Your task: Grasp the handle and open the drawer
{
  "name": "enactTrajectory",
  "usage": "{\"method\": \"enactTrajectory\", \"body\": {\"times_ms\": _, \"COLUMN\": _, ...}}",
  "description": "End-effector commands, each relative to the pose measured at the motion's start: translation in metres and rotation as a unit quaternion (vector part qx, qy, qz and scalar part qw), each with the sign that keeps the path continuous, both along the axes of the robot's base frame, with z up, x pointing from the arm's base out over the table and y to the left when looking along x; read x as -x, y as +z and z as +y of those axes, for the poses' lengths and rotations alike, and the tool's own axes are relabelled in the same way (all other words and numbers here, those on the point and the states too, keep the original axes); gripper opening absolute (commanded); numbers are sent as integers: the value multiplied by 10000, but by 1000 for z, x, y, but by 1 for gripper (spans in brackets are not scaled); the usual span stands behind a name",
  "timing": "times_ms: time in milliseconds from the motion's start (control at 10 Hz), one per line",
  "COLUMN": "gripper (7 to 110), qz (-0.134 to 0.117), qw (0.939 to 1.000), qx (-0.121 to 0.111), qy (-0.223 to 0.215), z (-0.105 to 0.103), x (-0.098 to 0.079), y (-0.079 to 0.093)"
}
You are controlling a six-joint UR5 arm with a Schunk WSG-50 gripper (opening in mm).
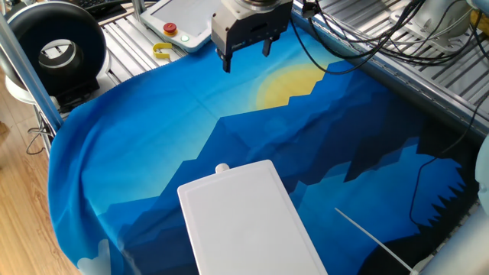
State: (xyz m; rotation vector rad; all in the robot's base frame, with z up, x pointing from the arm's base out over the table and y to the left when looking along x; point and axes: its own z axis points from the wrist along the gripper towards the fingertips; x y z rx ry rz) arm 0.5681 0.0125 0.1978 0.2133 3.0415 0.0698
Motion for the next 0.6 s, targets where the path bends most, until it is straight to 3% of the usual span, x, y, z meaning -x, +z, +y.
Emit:
{"method": "enactTrajectory", "body": {"times_ms": 0, "gripper": 7, "qz": -106, "qw": 9997, "qx": -117, "qy": -164, "z": 5, "x": -6, "y": 1}}
{"method": "enactTrajectory", "body": {"times_ms": 500, "gripper": 7, "qz": -115, "qw": 9998, "qx": -107, "qy": -141, "z": 5, "x": -6, "y": 1}}
